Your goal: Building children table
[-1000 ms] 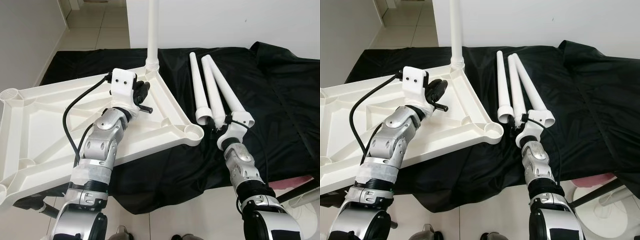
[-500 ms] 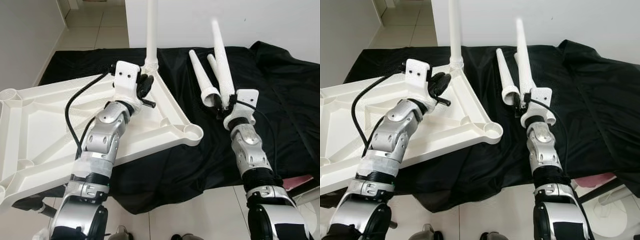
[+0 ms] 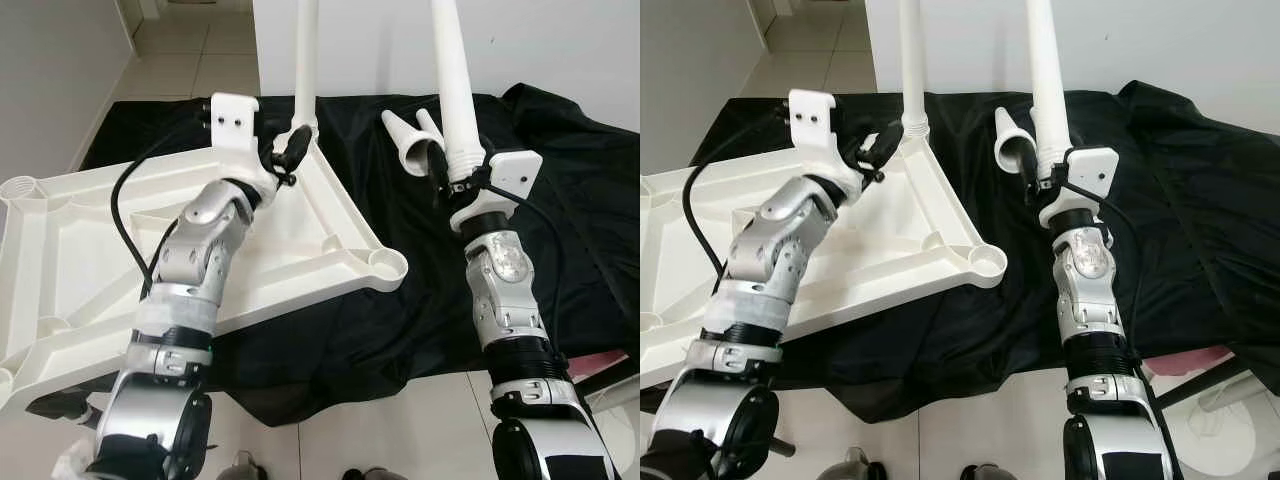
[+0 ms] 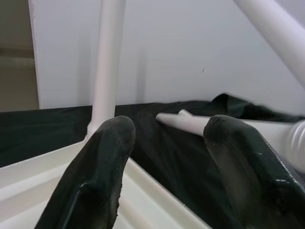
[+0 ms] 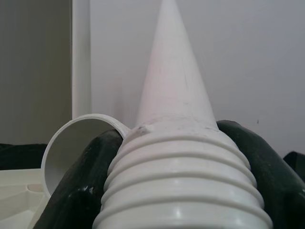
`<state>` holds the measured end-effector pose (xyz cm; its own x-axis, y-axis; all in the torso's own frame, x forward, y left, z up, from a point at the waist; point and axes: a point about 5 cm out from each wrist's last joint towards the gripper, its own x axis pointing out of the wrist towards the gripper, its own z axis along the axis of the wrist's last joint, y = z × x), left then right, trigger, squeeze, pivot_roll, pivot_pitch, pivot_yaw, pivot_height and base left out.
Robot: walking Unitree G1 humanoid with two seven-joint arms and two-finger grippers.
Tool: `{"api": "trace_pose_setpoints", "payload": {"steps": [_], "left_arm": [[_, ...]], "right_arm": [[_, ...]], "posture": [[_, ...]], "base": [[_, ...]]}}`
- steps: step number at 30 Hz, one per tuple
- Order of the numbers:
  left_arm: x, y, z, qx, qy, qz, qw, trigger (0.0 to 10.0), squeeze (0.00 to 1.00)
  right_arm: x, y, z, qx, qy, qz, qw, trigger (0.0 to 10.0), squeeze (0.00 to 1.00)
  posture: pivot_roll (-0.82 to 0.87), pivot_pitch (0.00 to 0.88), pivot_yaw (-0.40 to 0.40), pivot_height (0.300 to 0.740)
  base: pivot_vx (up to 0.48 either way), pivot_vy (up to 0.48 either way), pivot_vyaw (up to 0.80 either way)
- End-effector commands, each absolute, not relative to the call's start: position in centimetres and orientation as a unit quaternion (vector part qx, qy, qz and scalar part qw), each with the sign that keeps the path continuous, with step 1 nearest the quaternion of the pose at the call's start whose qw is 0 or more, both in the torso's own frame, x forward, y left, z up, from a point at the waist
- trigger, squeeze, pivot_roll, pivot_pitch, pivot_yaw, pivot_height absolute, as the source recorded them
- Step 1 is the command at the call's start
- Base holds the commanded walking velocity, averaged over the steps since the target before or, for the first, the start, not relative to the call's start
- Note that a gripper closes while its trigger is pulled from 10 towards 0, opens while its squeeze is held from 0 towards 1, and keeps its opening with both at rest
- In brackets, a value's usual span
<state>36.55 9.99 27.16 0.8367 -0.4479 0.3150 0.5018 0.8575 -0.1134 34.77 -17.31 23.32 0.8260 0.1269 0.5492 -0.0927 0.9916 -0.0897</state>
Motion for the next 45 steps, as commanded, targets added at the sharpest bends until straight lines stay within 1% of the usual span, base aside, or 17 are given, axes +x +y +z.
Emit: {"api": "trace_pose_setpoints", "payload": {"steps": [1,3,5,7,10,19,22,24,26,27,31,33,35,39,42,43,45], "left_arm": [[36.1,9.2,27.7,-0.104,-0.147,-0.347,0.920,10.0,0.00],[36.0,9.3,28.5,-0.133,-0.152,-0.372,0.906,10.0,0.00],[36.0,9.3,28.5,-0.133,-0.152,-0.372,0.906,10.0,0.00],[35.8,9.3,29.2,-0.151,-0.157,-0.393,0.893,10.0,0.00],[35.6,9.3,29.7,-0.150,-0.159,-0.415,0.883,10.0,0.00],[35.7,9.2,29.8,-0.143,-0.157,-0.421,0.882,10.0,0.00],[35.5,9.2,29.7,-0.145,-0.152,-0.423,0.881,10.0,0.00],[35.6,9.4,29.4,-0.146,-0.143,-0.424,0.883,10.0,0.00],[35.6,9.5,29.4,-0.146,-0.142,-0.423,0.883,10.0,0.00],[35.6,9.5,29.4,-0.149,-0.140,-0.422,0.883,10.0,0.00],[35.6,9.4,29.2,-0.147,-0.136,-0.423,0.884,10.0,0.00],[35.5,9.3,29.1,-0.146,-0.134,-0.423,0.884,10.0,0.00],[35.5,9.2,29.1,-0.146,-0.132,-0.425,0.884,10.0,0.00],[35.4,9.2,29.1,-0.146,-0.129,-0.425,0.884,10.0,0.00],[35.3,9.3,29.0,-0.146,-0.126,-0.425,0.885,10.0,0.00],[35.3,9.3,29.0,-0.146,-0.126,-0.425,0.885,10.0,0.00],[35.2,9.3,28.9,-0.146,-0.124,-0.424,0.885,10.0,0.00]], "right_arm": [[34.4,-16.7,25.3,-0.040,-0.340,0.070,0.937,10.0,0.00],[34.2,-16.2,25.9,-0.048,-0.360,0.076,0.929,10.0,0.00],[34.2,-16.2,25.9,-0.048,-0.360,0.076,0.929,10.0,0.00],[33.9,-16.0,26.3,-0.053,-0.374,0.079,0.922,10.0,0.00],[33.8,-15.9,26.2,-0.062,-0.376,0.084,0.921,10.0,0.00],[33.9,-16.2,24.5,-0.063,-0.350,0.080,0.931,10.0,0.00],[33.7,-16.8,23.1,-0.059,-0.330,0.065,0.940,10.0,0.00],[33.5,-18.0,21.0,-0.052,-0.293,0.027,0.954,10.0,0.00],[33.4,-18.2,20.9,-0.053,-0.290,0.022,0.955,10.0,0.00],[33.5,-19.1,20.0,-0.043,-0.270,-0.007,0.962,10.0,0.00],[33.5,-19.7,19.1,-0.044,-0.245,-0.029,0.968,10.0,0.00],[33.6,-19.8,18.8,-0.046,-0.237,-0.033,0.970,10.0,0.00],[33.5,-20.0,18.4,-0.018,-0.226,-0.040,0.973,10.0,0.00],[33.5,-20.1,17.4,-0.013,-0.197,-0.045,0.979,10.0,0.00],[33.5,-19.9,15.6,0.003,-0.142,-0.045,0.989,10.0,0.00],[33.5,-19.9,15.6,0.003,-0.142,-0.045,0.989,10.0,0.00],[33.4,-19.8,14.0,0.005,-0.095,-0.050,0.994,10.0,0.00]], "posture": [[-0.02,0.007,0.000,0.740],[-0.03,0.000,0.014,0.740],[-0.03,0.000,0.014,0.740],[-0.03,0.000,0.018,0.740],[-0.03,0.000,0.020,0.740],[-0.03,0.000,0.026,0.740],[-0.03,0.000,0.029,0.740],[-0.03,0.000,0.033,0.740],[-0.03,0.000,0.033,0.740],[-0.04,0.000,0.038,0.740],[-0.04,0.000,0.046,0.740],[-0.04,0.000,0.046,0.740],[-0.05,0.003,0.052,0.740],[-0.05,0.012,0.054,0.740],[-0.05,0.023,0.057,0.740],[-0.05,0.023,0.057,0.740],[-0.05,0.036,0.060,0.740]], "base": [[0.000,0.000,0.00],[0.000,0.000,0.00],[0.000,0.000,0.00],[0.000,0.000,0.00],[0.000,0.000,0.00],[0.000,0.000,0.00],[0.000,0.000,0.00],[0.000,0.000,0.00],[0.000,0.000,0.00],[0.000,0.000,0.00],[0.000,0.000,0.00],[0.000,0.000,0.00],[0.000,0.000,0.00],[0.000,0.000,0.00],[0.000,0.000,0.00],[0.000,0.000,0.00],[0.000,0.000,0.00]]}}
